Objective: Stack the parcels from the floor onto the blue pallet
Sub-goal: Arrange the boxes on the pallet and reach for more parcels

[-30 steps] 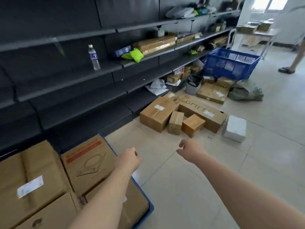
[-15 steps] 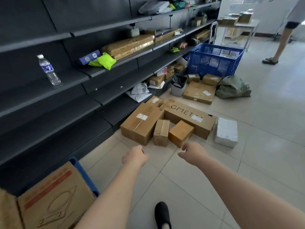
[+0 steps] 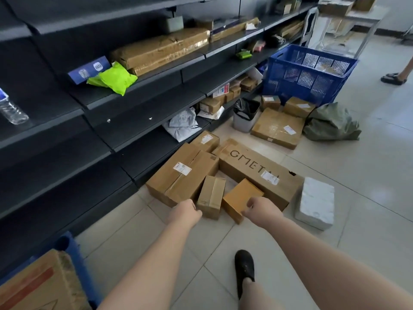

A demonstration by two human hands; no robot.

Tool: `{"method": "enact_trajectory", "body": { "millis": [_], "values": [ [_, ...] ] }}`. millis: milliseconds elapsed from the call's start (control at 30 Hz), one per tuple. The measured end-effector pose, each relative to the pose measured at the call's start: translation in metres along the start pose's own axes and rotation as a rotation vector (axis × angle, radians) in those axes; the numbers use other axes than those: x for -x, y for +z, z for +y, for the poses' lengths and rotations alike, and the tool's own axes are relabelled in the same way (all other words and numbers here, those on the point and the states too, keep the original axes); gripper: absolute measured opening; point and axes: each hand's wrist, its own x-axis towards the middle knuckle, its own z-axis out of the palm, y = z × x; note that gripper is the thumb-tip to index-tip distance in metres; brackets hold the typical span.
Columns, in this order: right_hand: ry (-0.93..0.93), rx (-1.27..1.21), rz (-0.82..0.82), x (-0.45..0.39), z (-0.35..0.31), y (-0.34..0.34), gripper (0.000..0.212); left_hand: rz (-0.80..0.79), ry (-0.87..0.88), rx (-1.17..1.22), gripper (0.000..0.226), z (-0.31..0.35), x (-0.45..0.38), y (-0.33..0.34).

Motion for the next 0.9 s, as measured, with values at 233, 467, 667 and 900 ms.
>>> {"method": "enact_trajectory", "body": {
  "millis": [233,467,667,900],
  "values": [
    [-0.007,0.084,-0.224,-0.156,0.011,-0.015,0.039,-0.086,-0.224,0.116,0.027,0.064,-0.116,0.03],
    [-0.013,0.128,-0.367,-0.312,0.008,0.062,0.045,-0.077,-0.288,0.072,0.029,0.066,-0.253,0.101],
    [-0.099,0.384,-0.383,-0.427,0.035,0.191,0.034,-0.148,-0.195,-0.177,0.03,0.014,-0.377,0.2],
    [0.192,0.052,-0.38,-0.554,0.088,0.327,0.039,-0.133,-0.369,0.08,0.063,-0.041,-0.521,0.318]
  ]
}}
